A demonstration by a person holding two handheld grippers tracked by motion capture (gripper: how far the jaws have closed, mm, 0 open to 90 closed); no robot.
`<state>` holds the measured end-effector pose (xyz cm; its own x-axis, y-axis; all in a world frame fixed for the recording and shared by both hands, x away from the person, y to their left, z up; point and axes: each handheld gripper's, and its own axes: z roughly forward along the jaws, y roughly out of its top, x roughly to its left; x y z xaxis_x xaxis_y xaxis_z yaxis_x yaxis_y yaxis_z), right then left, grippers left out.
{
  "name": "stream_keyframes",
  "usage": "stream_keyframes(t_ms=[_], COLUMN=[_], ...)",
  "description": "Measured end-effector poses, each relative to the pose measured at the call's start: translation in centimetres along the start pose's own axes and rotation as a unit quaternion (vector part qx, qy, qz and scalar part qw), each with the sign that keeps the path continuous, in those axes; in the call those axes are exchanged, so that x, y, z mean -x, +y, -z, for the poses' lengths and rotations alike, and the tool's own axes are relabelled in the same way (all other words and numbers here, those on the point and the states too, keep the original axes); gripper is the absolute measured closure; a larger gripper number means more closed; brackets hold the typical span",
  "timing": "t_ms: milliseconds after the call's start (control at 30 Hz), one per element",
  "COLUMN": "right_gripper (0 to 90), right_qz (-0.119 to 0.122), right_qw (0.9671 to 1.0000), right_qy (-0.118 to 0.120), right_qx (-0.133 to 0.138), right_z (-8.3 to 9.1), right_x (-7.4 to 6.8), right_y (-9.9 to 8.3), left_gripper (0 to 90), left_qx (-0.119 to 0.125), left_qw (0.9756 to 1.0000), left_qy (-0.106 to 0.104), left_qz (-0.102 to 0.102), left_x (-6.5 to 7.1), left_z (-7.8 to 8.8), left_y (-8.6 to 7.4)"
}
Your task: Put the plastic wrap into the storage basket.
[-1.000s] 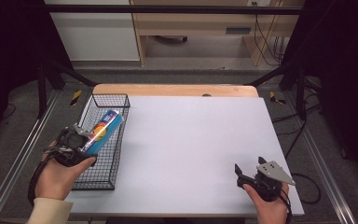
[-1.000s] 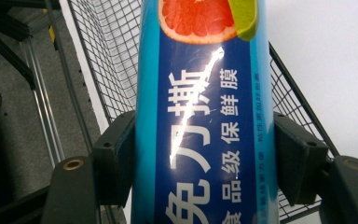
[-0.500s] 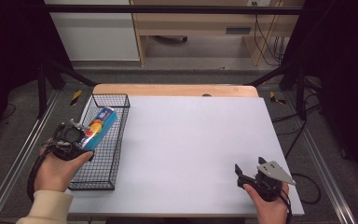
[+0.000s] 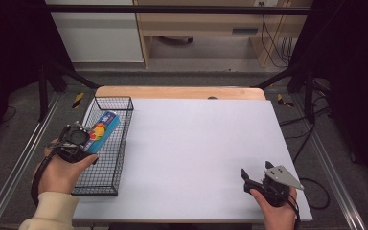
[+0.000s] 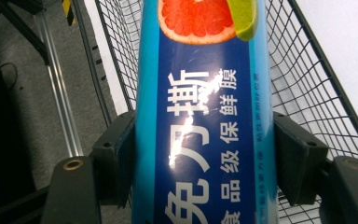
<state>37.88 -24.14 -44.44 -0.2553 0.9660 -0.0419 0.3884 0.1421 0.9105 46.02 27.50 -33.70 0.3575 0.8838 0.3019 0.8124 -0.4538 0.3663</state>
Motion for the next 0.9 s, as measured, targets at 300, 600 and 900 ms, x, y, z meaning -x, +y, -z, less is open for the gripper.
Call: stream_keyframes(t_ms=[300,600,900], right_gripper=[14.4,14.3,14.3], right_qz=[-0.001,0.0,-0.001], right_qw=[1.0,1.0,1.0], right_qy=[0.003,0.004,0.006], right_qx=[0.0,0.0,0.001], right_z=[0.0,0.0,0.0], right_x=[0.0,0.0,0.0], right_y=[0.0,0.0,0.1], left_gripper=[32.2,32.1,32.1], left_qx=[-0.026,-0.05,-0.065], left_qw=[0.9996,0.9983,0.9972], left_qy=[0.012,0.025,0.03], left_qz=[-0.008,-0.016,-0.023], left_x=[0.1,0.3,0.4], left_z=[-0.7,-1.5,-2.0], left_y=[0.7,1.5,1.6])
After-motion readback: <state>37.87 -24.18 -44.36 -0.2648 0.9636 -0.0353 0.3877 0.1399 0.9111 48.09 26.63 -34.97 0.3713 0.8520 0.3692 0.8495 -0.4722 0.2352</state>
